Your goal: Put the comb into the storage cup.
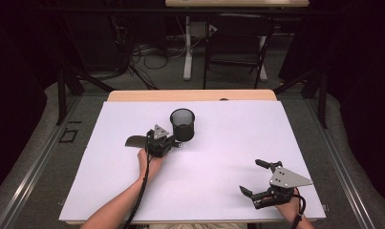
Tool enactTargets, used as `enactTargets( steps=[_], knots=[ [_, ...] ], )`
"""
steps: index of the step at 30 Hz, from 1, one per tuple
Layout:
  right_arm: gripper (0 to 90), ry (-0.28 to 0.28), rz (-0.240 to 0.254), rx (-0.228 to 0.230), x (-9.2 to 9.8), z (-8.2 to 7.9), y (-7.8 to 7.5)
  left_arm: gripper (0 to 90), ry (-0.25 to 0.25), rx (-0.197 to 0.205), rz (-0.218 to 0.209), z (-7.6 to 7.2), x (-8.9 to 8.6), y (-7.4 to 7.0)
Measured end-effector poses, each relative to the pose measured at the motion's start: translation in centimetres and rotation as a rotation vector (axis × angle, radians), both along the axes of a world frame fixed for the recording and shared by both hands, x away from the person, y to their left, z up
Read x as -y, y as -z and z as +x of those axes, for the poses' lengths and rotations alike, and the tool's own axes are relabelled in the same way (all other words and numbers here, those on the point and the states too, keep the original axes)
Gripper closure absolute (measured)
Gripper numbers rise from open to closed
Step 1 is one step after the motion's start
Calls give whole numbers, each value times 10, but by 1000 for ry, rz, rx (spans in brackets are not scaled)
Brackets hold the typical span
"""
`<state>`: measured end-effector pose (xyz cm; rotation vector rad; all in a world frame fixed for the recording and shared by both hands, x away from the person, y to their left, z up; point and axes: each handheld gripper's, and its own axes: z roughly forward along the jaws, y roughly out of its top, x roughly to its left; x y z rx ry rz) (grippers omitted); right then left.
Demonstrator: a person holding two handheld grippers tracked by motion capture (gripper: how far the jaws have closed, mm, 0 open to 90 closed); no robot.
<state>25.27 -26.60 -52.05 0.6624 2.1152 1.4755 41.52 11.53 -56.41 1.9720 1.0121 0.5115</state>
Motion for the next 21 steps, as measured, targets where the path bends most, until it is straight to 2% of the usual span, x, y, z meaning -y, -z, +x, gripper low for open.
enactTargets(
  steps=[10, 21],
  knots=[
    [0, 0, -1, 0, 0, 0, 0, 899, 12, -42, 58, 0, 4, 1],
    [0, 2, 4, 7, 1, -1, -1, 899, 25, -68, 80, -2, 4, -2]
  ],
)
